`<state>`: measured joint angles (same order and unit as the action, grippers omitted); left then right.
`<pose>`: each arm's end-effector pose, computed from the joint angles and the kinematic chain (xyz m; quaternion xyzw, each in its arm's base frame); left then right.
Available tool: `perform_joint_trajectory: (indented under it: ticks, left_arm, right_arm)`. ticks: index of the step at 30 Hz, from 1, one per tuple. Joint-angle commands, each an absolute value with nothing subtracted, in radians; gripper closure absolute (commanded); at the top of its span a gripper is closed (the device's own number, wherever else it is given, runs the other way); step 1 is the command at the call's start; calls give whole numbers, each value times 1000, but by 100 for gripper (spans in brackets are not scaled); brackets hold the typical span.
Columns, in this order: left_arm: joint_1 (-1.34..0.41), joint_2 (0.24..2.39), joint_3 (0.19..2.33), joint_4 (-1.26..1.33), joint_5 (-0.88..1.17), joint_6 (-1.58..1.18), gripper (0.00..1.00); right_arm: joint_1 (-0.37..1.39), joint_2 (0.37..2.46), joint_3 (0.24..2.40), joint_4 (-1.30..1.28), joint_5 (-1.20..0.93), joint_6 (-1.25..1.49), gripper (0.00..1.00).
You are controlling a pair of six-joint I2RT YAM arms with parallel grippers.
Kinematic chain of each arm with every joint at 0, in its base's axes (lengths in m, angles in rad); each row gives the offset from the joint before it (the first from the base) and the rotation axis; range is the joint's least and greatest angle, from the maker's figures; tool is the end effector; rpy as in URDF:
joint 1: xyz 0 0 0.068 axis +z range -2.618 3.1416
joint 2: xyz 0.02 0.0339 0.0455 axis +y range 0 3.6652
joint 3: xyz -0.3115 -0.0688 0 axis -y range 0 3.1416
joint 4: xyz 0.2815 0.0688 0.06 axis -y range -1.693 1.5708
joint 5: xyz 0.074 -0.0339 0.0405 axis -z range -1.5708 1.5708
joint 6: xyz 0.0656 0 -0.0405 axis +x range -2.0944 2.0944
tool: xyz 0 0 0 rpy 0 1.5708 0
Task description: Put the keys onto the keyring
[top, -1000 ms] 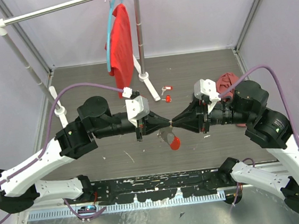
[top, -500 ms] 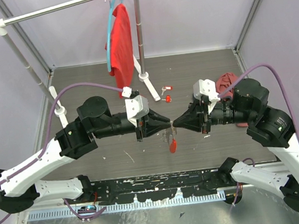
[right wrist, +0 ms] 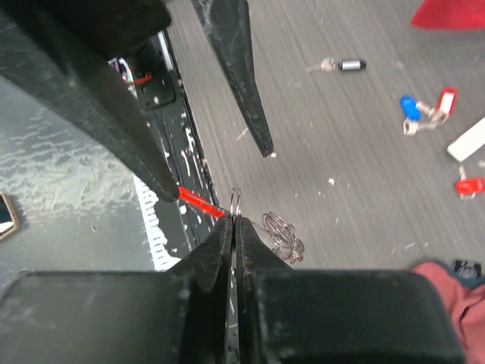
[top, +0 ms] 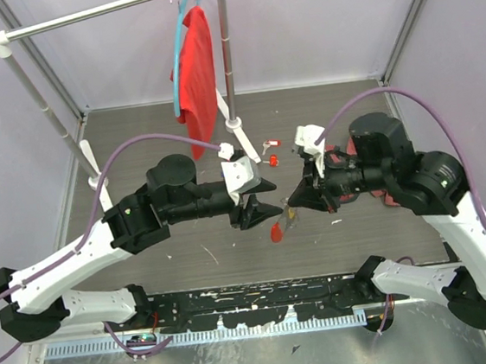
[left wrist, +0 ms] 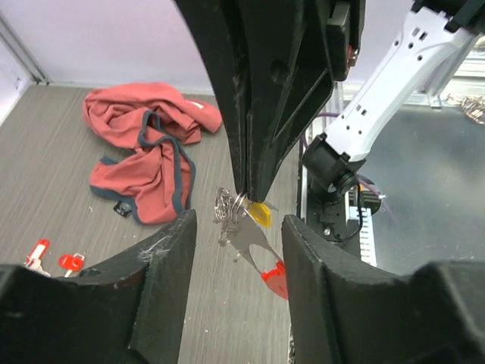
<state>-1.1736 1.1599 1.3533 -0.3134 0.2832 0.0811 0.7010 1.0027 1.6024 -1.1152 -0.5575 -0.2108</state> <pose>0.0977 -0.2803 0.4957 0.5106 0.5447 -0.4314 0.5064 0.1027 0.1321 0.5206 -0.4901 0.6848 0.3481 0.4119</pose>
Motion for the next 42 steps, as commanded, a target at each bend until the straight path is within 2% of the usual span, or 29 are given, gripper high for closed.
perform_joint_trajectory:
  ticks: [1,5,6,8,19,27,36,42]
  left_arm:
    - [-1175,1178,1390,-336,243,114,43]
    - [-1176,1194,1391,-336,242,117,37]
    - [-1178,1196,1390,-336,243,117,32]
    - [-1180,1200,1391,-336,246,122,31]
    - [-1187,1226,1412,-366,286,148,60]
    - [-1201,1251,1432,-397,310,162,65]
    - [-1206,1261,1436,-419,301,175,77]
    - [-1209,1262,1438,-421,300,178,77]
  right_arm:
    - [704,1026,1646,-1185,-509,-213,99]
    - [705,1036,1651,-1203,-507,-212,99]
    - [705,1039,1651,-1204,-509,-213,99]
    - [705,1040,1649,-1205,-513,-215,99]
    - [705,1041,1632,-1206,-606,-245,99]
    - [703,1036,1625,-1182,-614,-243,99]
    - [704,1030,1623,-1175,-614,-242,99]
    - [704,1026,1620,-1169,-619,-242,99]
